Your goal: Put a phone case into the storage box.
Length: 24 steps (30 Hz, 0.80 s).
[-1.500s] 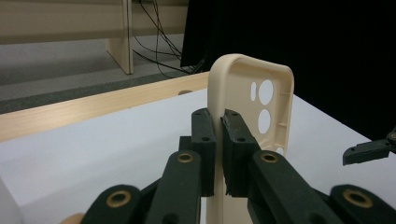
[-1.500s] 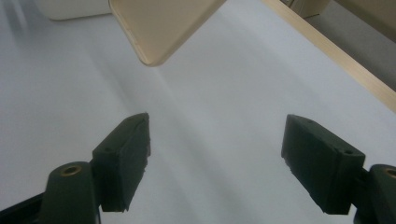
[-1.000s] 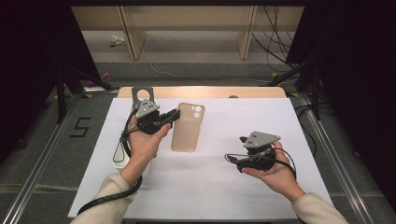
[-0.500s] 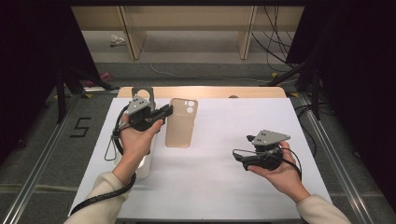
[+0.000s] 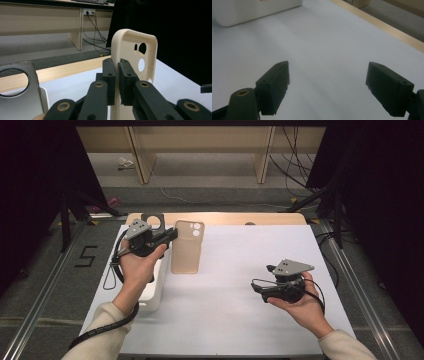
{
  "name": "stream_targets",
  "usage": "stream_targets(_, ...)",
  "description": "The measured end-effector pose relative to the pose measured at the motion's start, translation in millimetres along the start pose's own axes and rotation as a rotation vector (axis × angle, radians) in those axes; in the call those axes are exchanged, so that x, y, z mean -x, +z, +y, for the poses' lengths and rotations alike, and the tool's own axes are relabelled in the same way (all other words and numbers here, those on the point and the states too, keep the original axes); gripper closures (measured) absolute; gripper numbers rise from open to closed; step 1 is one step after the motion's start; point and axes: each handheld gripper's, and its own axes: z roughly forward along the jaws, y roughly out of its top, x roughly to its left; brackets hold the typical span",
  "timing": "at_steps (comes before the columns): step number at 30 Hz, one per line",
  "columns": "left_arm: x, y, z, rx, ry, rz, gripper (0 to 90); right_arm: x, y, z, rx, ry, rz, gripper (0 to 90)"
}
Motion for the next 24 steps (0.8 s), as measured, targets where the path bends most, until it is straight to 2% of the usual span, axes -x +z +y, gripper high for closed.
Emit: stream_targets(24,-25.8,-14.5,6.6,0.017,-0.010,0.037,84.4,3.6,-0.1,-4.1,-0.002,0.023,-0.005,18.0)
